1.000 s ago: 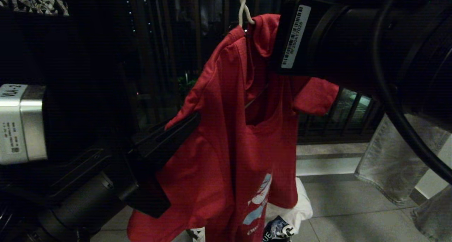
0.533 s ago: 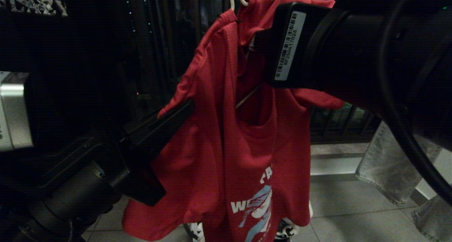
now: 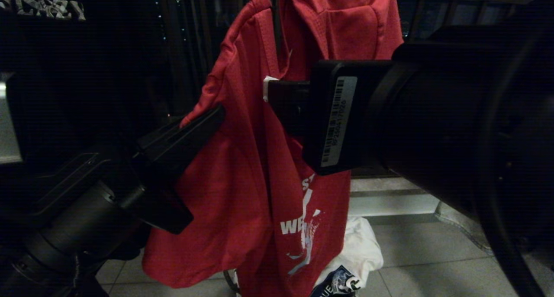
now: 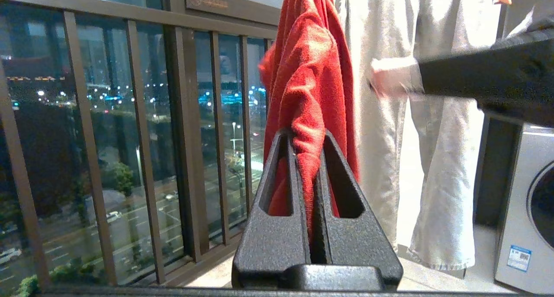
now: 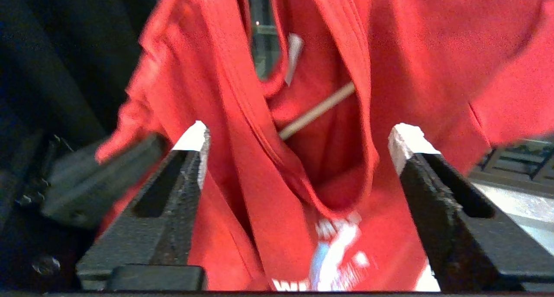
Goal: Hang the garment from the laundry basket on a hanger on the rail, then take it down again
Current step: Hang the clothes on the clothes rack
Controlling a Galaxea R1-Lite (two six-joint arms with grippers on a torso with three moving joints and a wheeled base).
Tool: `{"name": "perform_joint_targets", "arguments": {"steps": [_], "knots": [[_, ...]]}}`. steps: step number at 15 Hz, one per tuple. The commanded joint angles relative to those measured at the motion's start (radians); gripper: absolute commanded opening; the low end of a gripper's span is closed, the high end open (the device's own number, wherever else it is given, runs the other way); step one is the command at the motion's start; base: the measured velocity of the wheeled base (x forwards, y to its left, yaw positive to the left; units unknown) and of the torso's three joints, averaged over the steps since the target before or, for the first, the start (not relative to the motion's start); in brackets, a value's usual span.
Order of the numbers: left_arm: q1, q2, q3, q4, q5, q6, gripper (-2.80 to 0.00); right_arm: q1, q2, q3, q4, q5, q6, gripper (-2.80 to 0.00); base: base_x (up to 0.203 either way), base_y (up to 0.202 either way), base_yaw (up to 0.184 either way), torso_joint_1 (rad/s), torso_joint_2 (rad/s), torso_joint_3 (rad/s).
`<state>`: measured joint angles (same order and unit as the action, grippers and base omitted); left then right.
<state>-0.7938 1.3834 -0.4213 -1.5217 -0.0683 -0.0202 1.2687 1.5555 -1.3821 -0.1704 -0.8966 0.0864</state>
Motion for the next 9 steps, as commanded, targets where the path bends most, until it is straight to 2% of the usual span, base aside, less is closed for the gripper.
{"name": "perform_joint_targets", "arguments": {"steps": [1, 3, 4, 9], "knots": [[0.001, -0.004, -0.001, -0.008, -0.001, -0.001, -2.80, 0.015, -0.029, 0.032, -0.001, -0.004, 0.000, 0.00, 0.000, 0.000, 0.000, 0.000, 0.00, 0.000], [0.002, -0.007, -0.001, -0.008, -0.001, -0.001, -2.80, 0.015, -0.052, 0.056, 0.001, -0.005, -0.002, 0.00, 0.000, 0.000, 0.000, 0.000, 0.00, 0.000], [0.002, -0.012, -0.001, -0.008, 0.001, -0.003, -2.80, 0.013, -0.069, 0.064, 0.007, -0.006, -0.002, -2.80, 0.000, 0.000, 0.000, 0.000, 0.00, 0.000], [0.001, -0.018, -0.005, -0.008, 0.007, -0.005, -2.80, 0.006, -0.169, 0.096, 0.106, -0.004, 0.000, -2.80, 0.000, 0.000, 0.000, 0.000, 0.00, 0.000]]}}
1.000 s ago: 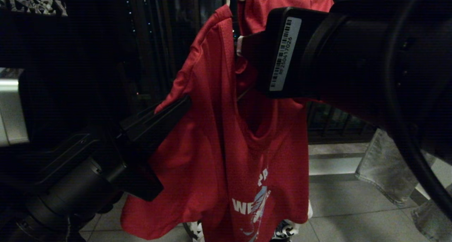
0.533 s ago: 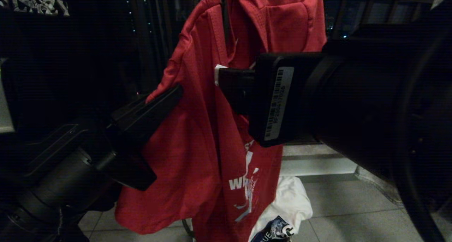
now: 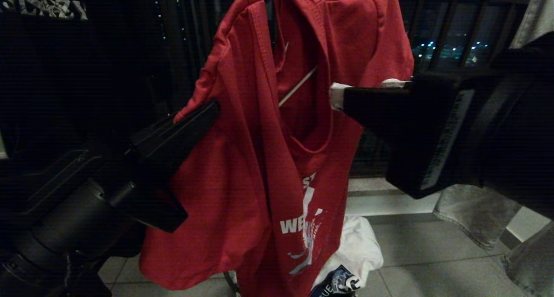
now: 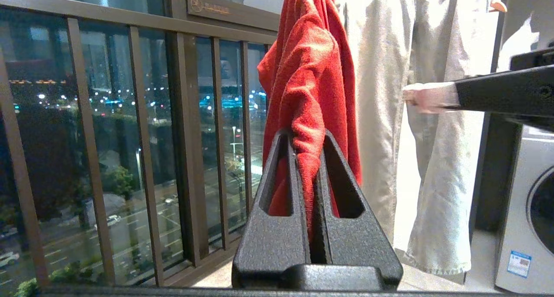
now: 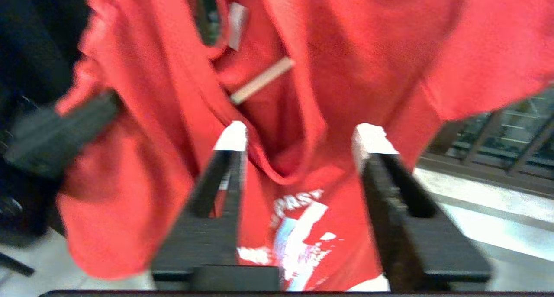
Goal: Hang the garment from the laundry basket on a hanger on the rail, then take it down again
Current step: Hang the clothes on the clothes rack, then hang the clothes rack on the clothesline
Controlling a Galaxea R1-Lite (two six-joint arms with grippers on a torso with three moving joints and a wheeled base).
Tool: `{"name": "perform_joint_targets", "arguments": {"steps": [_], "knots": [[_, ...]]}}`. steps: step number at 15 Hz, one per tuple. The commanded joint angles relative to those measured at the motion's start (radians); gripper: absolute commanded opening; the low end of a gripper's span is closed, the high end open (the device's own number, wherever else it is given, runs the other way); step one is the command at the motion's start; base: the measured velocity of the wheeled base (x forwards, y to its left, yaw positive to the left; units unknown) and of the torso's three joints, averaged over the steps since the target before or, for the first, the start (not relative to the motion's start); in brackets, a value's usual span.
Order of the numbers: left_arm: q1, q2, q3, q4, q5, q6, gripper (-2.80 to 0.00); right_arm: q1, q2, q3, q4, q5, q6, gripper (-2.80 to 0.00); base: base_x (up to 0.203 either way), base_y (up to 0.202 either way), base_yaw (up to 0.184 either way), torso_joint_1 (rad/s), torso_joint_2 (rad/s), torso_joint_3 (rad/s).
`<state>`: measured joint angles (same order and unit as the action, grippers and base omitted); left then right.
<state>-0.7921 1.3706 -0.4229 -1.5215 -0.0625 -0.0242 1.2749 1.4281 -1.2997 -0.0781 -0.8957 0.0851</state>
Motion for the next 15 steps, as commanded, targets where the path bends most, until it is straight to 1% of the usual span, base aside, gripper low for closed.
{"name": "perform_joint_targets", "arguments": {"steps": [1, 5, 8, 10, 11, 15], "knots": [[-0.001, -0.011, -0.007, -0.009, 0.001, -0.003, -2.80, 0.000, -0.052, 0.019, 0.031, -0.005, 0.001, -2.80, 0.000, 0.000, 0.000, 0.000, 0.00, 0.000], [-0.001, -0.016, -0.010, -0.009, 0.000, -0.005, -2.80, 0.000, -0.079, 0.017, 0.141, -0.006, -0.012, -2.80, 0.000, 0.000, 0.000, 0.000, 0.00, 0.000], [-0.001, -0.031, -0.014, -0.005, 0.000, -0.005, -2.80, 0.000, -0.094, 0.017, 0.153, -0.002, -0.064, -2.80, 0.000, 0.000, 0.000, 0.000, 0.00, 0.000], [-0.001, -0.072, -0.020, 0.067, -0.002, -0.010, -2.80, 0.000, -0.104, 0.017, 0.155, 0.000, -0.097, -2.80, 0.000, 0.000, 0.000, 0.000, 0.00, 0.000], [-0.001, -0.086, -0.027, 0.089, -0.002, -0.011, -2.80, 0.000, -0.106, 0.017, 0.157, 0.000, -0.100, -2.80, 0.000, 0.000, 0.000, 0.000, 0.00, 0.000], [-0.001, -0.096, -0.028, 0.101, -0.002, -0.010, -2.80, 0.000, -0.107, 0.011, 0.172, -0.006, -0.117, -2.80, 0.000, 0.000, 0.000, 0.000, 0.00, 0.000]]}}
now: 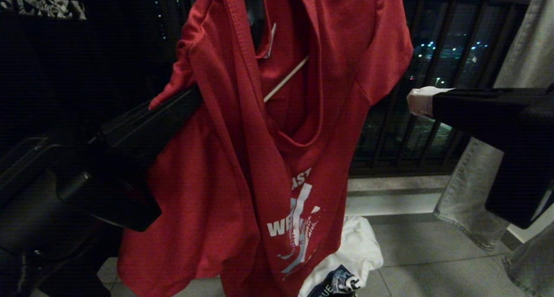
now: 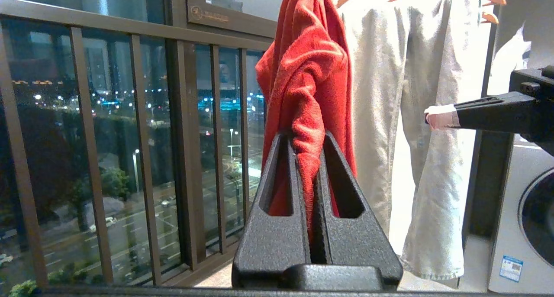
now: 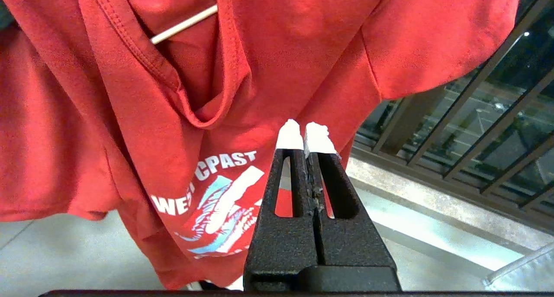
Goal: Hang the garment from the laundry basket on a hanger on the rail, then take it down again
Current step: Hang the clothes rack on the clothesline
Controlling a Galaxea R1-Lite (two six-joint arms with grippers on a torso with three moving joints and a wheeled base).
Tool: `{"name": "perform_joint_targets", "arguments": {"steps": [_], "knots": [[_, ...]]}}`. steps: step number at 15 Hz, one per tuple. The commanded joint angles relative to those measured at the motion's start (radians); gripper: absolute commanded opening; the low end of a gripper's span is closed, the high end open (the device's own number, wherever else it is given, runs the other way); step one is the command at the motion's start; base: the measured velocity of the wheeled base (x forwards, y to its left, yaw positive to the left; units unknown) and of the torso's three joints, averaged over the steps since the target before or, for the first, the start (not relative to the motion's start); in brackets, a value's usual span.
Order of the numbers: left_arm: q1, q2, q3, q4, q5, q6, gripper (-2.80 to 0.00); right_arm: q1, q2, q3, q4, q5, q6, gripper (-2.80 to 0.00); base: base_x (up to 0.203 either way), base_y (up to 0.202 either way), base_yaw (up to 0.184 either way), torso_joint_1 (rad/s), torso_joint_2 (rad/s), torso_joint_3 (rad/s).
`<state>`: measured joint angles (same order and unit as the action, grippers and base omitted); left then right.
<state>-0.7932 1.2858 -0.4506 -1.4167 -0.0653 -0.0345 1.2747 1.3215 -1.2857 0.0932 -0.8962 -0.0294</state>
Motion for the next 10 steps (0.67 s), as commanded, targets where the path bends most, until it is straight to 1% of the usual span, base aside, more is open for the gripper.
{"name": "perform_joint_targets", "arguments": {"steps": [1, 3, 10], "knots": [[0.000, -0.014, 0.000, 0.005, 0.001, 0.001, -2.80, 0.000, 0.001, -0.004, -0.003, -0.006, -0.015, -2.80, 0.000, 0.000, 0.000, 0.000, 0.00, 0.000], [0.000, -0.026, -0.003, 0.027, -0.001, -0.001, -2.80, 0.000, 0.004, -0.009, -0.006, 0.000, -0.021, -2.80, 0.000, 0.000, 0.000, 0.000, 0.00, 0.000], [0.000, -0.013, 0.000, 0.028, -0.001, -0.001, -2.80, 0.001, 0.014, -0.029, -0.010, 0.037, -0.021, -2.80, 0.000, 0.000, 0.000, 0.000, 0.00, 0.000]]}}
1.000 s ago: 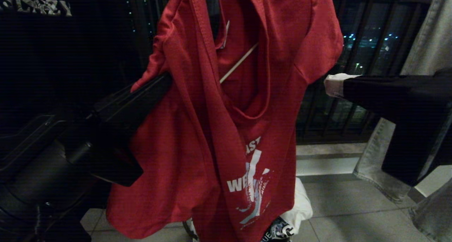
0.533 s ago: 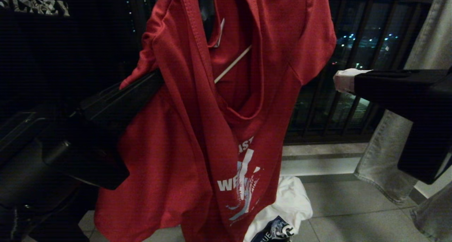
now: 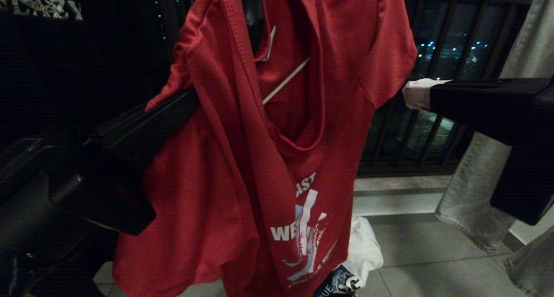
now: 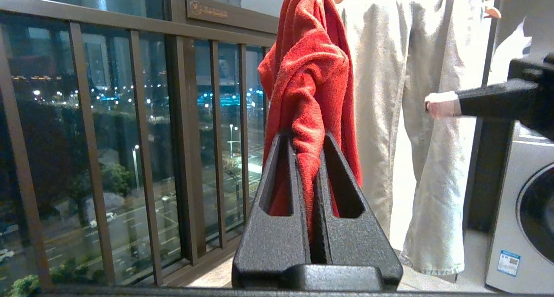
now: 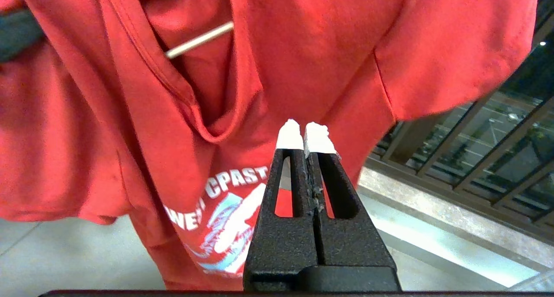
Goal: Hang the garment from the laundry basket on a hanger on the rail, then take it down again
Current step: Hang the clothes rack on the clothesline
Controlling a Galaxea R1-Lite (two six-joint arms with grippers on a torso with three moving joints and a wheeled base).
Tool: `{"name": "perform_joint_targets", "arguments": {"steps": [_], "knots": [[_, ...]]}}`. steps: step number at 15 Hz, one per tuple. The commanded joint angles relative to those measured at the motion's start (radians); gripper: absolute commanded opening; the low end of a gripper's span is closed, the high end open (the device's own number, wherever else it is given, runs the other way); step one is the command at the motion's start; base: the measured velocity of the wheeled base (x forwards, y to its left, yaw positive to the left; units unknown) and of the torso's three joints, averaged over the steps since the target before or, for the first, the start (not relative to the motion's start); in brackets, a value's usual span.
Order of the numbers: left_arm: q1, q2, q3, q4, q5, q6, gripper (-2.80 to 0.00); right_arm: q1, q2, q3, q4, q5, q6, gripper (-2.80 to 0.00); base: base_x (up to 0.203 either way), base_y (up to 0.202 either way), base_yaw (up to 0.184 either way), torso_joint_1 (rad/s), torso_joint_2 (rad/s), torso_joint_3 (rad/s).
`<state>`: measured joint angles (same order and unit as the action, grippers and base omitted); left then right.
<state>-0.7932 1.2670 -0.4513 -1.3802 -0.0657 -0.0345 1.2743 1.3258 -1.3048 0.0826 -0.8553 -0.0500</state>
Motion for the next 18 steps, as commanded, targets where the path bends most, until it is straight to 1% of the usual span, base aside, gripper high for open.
{"name": "perform_joint_targets", "arguments": {"steps": [1, 4, 6, 7, 10, 11, 13, 16, 18], "knots": [[0.000, 0.005, 0.000, -0.004, 0.000, -0.001, -2.80, 0.002, 0.021, -0.027, 0.000, -0.004, -0.001, -2.80, 0.000, 0.000, 0.000, 0.000, 0.00, 0.000], [0.000, -0.021, -0.005, 0.054, -0.001, -0.001, -2.80, 0.000, 0.029, -0.051, 0.005, 0.015, -0.019, -2.80, 0.000, 0.000, 0.000, 0.000, 0.00, 0.000], [0.000, -0.038, -0.007, 0.079, -0.002, -0.002, -2.80, 0.000, 0.027, -0.050, 0.020, 0.014, -0.048, -2.80, 0.000, 0.000, 0.000, 0.000, 0.00, 0.000], [0.000, -0.040, -0.009, 0.080, -0.002, -0.004, -2.80, -0.003, 0.023, -0.057, 0.025, 0.015, -0.088, -2.80, 0.000, 0.000, 0.000, 0.000, 0.00, 0.000], [0.000, -0.047, -0.010, 0.099, -0.003, -0.004, -2.80, -0.059, 0.023, -0.084, 0.031, 0.020, -0.199, -2.80, 0.000, 0.000, 0.000, 0.000, 0.00, 0.000], [0.000, -0.053, -0.018, 0.110, -0.003, -0.004, -2.80, -0.076, 0.024, -0.088, 0.030, 0.021, -0.225, -2.80, 0.000, 0.000, 0.000, 0.000, 0.00, 0.000], [0.000, -0.069, -0.031, 0.146, 0.000, -0.009, -2.80, -0.094, 0.023, -0.093, 0.029, 0.021, -0.237, -2.80, 0.000, 0.000, 0.000, 0.000, 0.00, 0.000], [0.000, -0.094, -0.052, 0.220, 0.002, -0.013, -2.80, -0.123, 0.024, -0.081, 0.024, 0.021, -0.233, -2.80, 0.000, 0.000, 0.000, 0.000, 0.00, 0.000], [0.000, -0.098, -0.066, 0.258, 0.028, -0.015, -2.80, -0.125, 0.023, -0.062, 0.017, 0.019, -0.205, -2.80, 0.000, 0.000, 0.000, 0.000, 0.00, 0.000]]}}
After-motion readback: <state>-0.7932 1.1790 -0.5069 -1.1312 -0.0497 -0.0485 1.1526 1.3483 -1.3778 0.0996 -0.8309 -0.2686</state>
